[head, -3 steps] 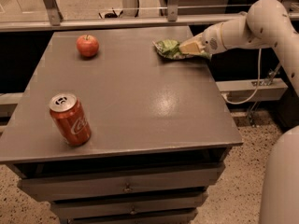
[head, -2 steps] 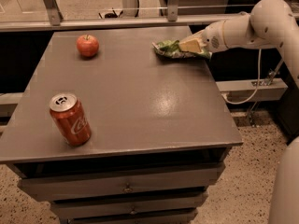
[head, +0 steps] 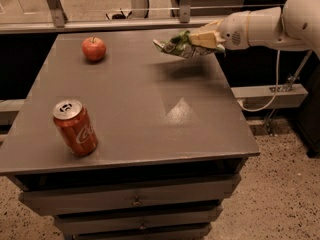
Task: Pick green jalapeno chip bag
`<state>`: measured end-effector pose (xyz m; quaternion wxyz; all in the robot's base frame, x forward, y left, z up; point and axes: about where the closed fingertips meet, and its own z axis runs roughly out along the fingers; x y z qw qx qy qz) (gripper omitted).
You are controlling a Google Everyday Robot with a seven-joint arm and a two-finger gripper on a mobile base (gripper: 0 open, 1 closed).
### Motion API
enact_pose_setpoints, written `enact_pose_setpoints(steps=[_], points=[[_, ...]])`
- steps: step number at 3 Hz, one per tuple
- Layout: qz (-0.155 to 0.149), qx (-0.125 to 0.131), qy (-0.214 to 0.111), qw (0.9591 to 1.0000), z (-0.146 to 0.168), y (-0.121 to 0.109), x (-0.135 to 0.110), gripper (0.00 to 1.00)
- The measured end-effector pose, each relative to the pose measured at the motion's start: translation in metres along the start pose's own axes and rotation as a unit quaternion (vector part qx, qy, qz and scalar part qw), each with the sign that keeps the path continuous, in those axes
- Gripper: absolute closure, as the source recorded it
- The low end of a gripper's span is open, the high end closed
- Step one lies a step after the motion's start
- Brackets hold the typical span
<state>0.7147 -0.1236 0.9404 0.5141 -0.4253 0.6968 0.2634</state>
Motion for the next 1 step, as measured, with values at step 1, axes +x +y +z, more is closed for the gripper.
enact_pose_setpoints(steps=[1], points=[[-0.036,-0.019,-0.015,0.9991,-0.0159,0.0309,-0.0400,1.00]])
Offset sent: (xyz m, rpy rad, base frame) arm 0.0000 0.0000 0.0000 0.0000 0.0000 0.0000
